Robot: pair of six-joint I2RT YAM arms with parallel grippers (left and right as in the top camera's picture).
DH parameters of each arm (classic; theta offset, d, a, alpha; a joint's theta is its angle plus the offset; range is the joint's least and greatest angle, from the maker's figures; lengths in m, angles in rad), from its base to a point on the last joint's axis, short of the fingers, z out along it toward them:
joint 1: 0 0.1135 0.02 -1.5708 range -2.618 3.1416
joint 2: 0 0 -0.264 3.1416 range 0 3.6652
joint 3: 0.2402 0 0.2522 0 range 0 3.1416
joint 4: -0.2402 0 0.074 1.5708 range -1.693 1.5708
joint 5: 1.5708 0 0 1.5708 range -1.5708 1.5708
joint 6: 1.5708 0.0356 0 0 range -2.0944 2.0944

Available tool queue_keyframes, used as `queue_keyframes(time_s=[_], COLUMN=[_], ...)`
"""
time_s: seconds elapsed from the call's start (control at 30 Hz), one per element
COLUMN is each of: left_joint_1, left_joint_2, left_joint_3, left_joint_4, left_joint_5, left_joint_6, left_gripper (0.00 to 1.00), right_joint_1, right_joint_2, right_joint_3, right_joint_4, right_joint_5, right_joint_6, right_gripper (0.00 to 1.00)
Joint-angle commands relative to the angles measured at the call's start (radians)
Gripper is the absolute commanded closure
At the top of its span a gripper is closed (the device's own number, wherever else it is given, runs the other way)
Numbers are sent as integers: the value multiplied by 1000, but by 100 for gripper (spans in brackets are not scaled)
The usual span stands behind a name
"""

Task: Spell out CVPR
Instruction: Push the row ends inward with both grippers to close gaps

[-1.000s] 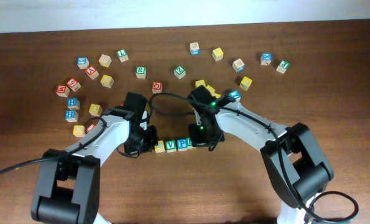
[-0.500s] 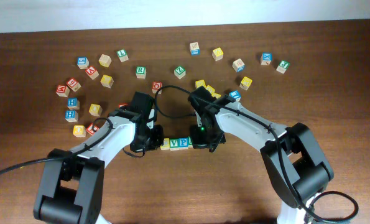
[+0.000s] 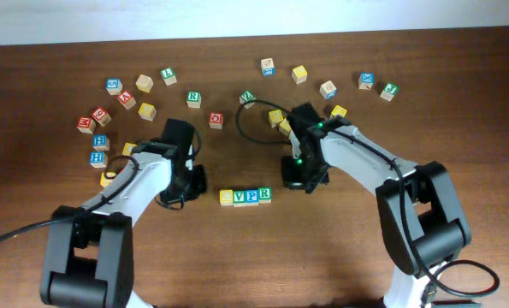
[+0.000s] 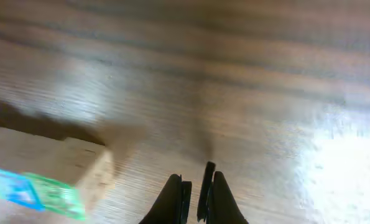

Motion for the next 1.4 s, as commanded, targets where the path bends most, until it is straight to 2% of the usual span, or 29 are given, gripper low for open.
queue_keyframes(time_s=[0.0, 0.2, 0.27, 0.37, 0.7, 0.83, 1.0, 1.1, 1.17, 1.27, 1.37], left_joint_1=[34, 37, 37, 37, 37, 37, 37, 28, -15, -108, -149], left_joint_2=[9, 9, 9, 9, 9, 9, 9, 9, 9, 9, 10], left_joint_3=[17, 17, 17, 17, 17, 17, 20, 51, 52, 52, 52], left_joint_4=[-5, -12, -15, -23, -23, -16, 63, 89, 106, 138, 166], left_joint_5=[-14, -14, -14, -14, -13, -13, -13, 34, 58, -11, -16], left_joint_6=[-11, -11, -11, -11, -11, 2, 43, 99, 98, 46, 33], left_gripper=[100, 97, 98, 100, 100, 100, 100, 100, 100, 100, 100], right_joint_1=[15, 97, 142, 170, 214, 186, 45, -23, -21, -23, -23], right_joint_2=[5, 8, 11, 36, 61, 61, 61, 63, 63, 64, 64], right_joint_3=[94, 103, 103, 102, 102, 113, 200, 195, 193, 193, 193], right_joint_4=[13, 56, 56, 56, 61, 59, -68, -113, -116, -114, -113], right_joint_5=[-21, 1, 119, 129, 137, 137, 132, 76, 77, 96, 121], right_joint_6=[-59, -50, 37, 91, 96, 96, 92, 38, 39, 50, 58], right_gripper=[96, 96, 96, 96, 96, 96, 96, 96, 96, 96, 96])
